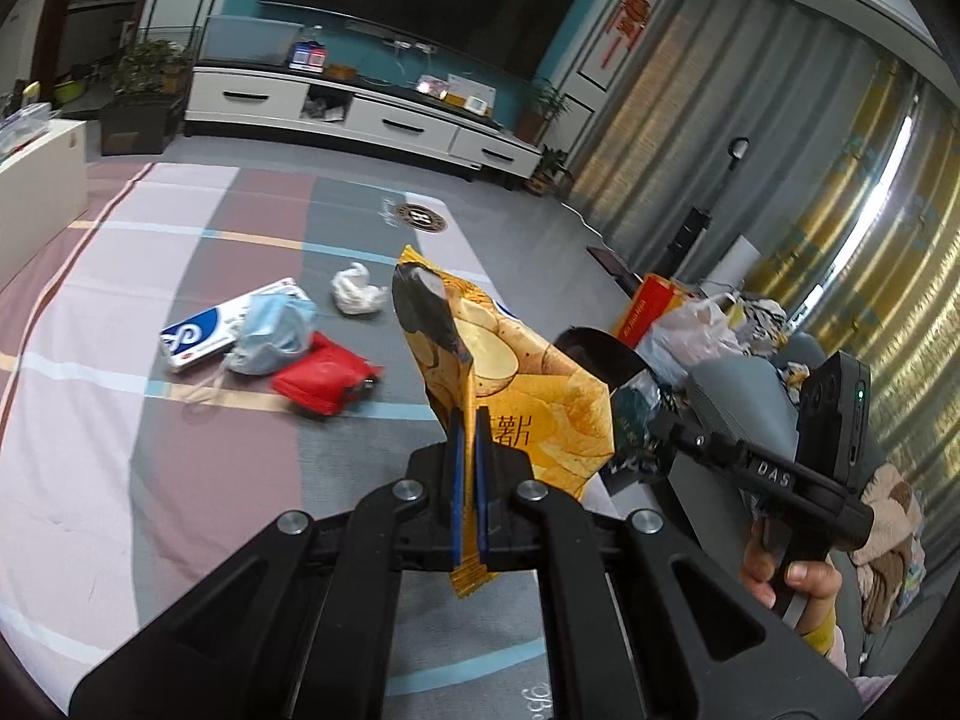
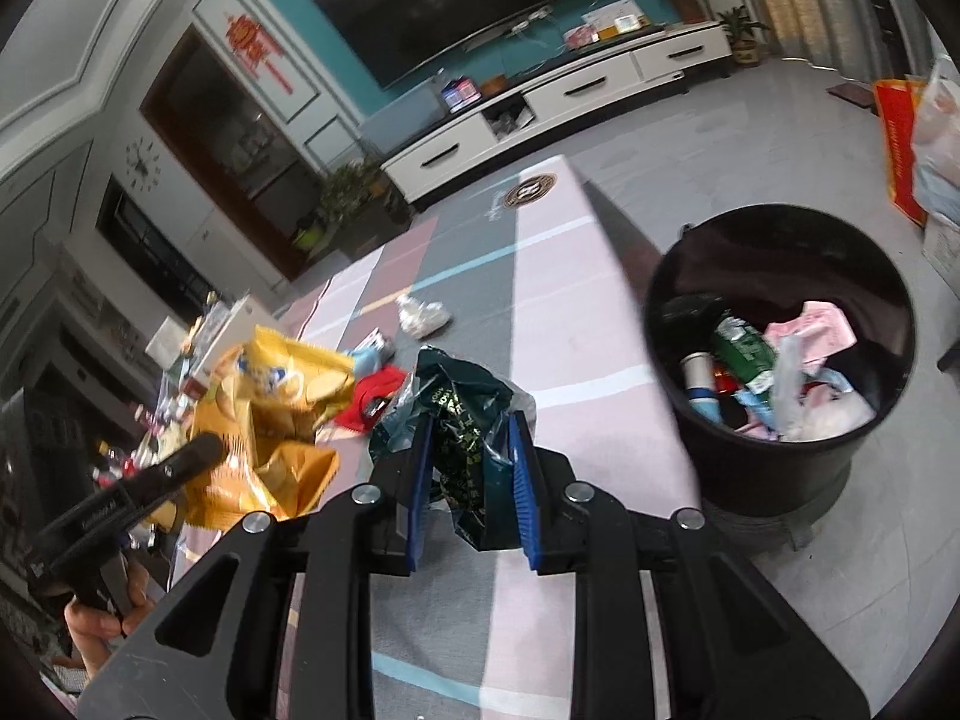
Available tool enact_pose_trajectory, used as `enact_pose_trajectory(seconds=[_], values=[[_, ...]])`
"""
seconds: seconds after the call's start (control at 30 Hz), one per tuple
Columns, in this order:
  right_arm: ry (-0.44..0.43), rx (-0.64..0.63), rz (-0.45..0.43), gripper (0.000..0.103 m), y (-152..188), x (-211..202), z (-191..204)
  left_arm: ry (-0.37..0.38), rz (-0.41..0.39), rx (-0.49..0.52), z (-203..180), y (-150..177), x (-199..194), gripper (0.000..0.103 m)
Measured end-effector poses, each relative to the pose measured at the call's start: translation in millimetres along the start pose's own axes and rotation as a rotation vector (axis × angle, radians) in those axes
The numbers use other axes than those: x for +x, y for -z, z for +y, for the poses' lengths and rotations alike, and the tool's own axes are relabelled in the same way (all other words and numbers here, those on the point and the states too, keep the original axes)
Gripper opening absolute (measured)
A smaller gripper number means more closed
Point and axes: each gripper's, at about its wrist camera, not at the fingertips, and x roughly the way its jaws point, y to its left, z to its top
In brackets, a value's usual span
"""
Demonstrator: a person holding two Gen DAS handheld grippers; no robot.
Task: Collect trash
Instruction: 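Carry the yellow bag and dark green bag into the black bin and release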
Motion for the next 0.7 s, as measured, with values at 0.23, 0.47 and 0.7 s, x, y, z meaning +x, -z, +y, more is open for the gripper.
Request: enact_pose_trajectory(seconds=[0.23,0.47,0.7], values=[[0.060,0.128,-0.109,0.026,-11,-34,-51,0.052,0.051,0.075,-30,-10,25,0.004],[0.093,0.257,-0.186,0.026,-13,-53,-98,0.096,0.065,0.137,-64,-25,53,0.004],[0.114,0.311,-0.217,0.026,-12,-55,-122,0.132,0.066,0.220,-108,-42,83,0.004]])
